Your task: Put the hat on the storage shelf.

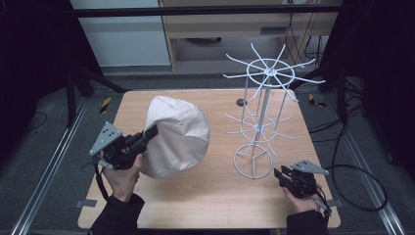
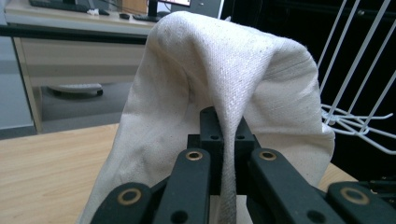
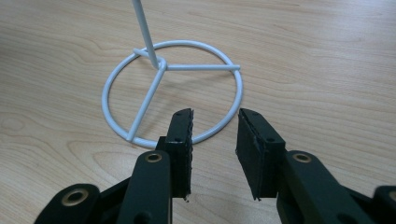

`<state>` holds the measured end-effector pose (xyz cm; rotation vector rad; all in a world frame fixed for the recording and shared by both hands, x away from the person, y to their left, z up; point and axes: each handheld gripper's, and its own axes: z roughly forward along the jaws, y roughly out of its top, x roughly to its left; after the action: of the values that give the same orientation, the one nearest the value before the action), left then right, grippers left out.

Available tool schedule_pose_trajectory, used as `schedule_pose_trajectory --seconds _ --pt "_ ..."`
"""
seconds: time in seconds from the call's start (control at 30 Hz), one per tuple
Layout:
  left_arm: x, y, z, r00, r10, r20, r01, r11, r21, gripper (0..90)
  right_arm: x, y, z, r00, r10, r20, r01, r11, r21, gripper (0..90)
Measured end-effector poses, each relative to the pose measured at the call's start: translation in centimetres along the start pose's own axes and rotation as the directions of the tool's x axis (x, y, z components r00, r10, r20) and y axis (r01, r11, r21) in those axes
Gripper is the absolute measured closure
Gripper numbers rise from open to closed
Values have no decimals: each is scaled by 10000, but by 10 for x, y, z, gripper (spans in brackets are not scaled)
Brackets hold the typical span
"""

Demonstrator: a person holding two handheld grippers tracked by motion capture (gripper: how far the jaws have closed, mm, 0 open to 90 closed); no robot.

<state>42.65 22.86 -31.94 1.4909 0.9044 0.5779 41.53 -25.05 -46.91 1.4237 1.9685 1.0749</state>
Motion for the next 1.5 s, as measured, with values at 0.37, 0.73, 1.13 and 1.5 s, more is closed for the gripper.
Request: schedule_pose_trajectory --seconds 0.37,0.73,1.13,1.5 --pt "-3 13 -14 9998 -130 181 145 9962 -861 882 0 0 0 10000 -36 18 36 10000 -77 674" --pt "-7 28 -22 9990 -158 418 227 9852 -1699 882 0 1 0 10000 -65 -18 65 10000 11 707" --pt "-7 52 -31 9957 -455 803 667 9562 -2851 882 0 0 0 10000 -67 33 67 10000 4 710" --pt "-18 68 -29 9916 -458 1207 853 9341 -3467 882 -1 1 0 10000 -10 6 10 10000 10 710"
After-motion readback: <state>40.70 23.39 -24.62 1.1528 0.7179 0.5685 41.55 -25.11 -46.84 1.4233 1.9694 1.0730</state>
